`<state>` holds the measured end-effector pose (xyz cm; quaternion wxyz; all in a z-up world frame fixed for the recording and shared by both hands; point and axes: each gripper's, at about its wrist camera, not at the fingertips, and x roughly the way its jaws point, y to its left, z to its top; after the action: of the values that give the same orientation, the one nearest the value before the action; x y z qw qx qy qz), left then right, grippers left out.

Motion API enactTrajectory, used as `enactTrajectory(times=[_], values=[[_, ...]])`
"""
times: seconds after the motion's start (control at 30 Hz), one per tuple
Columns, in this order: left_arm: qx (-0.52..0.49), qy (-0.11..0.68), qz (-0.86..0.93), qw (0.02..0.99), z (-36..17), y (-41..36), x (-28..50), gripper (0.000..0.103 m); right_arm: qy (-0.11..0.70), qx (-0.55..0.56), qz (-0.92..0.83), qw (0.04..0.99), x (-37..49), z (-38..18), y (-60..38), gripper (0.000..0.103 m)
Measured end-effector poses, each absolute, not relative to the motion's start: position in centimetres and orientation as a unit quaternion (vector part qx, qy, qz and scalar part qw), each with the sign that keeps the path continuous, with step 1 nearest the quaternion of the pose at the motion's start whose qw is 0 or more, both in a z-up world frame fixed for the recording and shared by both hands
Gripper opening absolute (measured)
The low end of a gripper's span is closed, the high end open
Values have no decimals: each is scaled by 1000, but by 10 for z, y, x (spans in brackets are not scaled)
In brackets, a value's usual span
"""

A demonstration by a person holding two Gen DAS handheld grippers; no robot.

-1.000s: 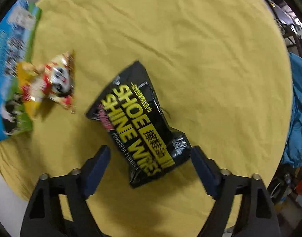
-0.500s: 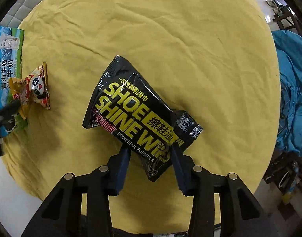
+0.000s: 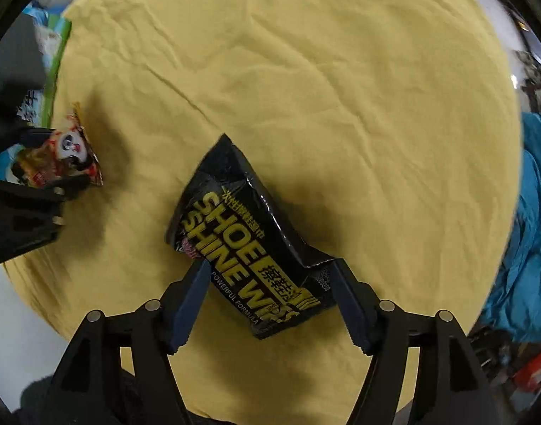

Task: Organize soft objects
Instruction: 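Grasp the black shoe shine wipe packet with the right tool while the left tool grasps the second panda bag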

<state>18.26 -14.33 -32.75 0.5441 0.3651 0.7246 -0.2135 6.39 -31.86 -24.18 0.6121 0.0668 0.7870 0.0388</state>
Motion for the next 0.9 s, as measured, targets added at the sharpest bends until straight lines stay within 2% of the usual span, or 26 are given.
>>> enactTrajectory(times=[0.07,0.2,0.3,0.37,0.43,0.47,0.6,0.63,0.77,0.9], values=[[312,739,-205,561,-320,-138,185,44,791,80,42,605,69,-243,-320,77],[224,757,-199,581,-314,-131,177,44,790,173,6,588,65,-241,-339,62],[179,763,-194,590,-316,-127,166,44,785,211,12,583,54,-236,-341,62],[154,764,-187,598,-318,-122,161,44,777,174,15,606,53,-224,-337,62],[136,761,-179,609,-320,-115,156,44,761,103,13,640,55,-211,-329,68],[132,762,-176,609,-323,-112,153,44,758,69,13,648,58,-208,-325,74],[126,768,-170,605,-336,-101,146,44,754,-63,55,651,70,-215,-289,80],[125,770,-169,602,-340,-98,143,44,758,-66,68,645,71,-219,-285,81],[133,762,-174,609,-343,-97,134,44,776,13,50,629,74,-226,-290,76],[130,759,-170,615,-342,-96,120,44,791,166,19,588,64,-228,-304,73]])
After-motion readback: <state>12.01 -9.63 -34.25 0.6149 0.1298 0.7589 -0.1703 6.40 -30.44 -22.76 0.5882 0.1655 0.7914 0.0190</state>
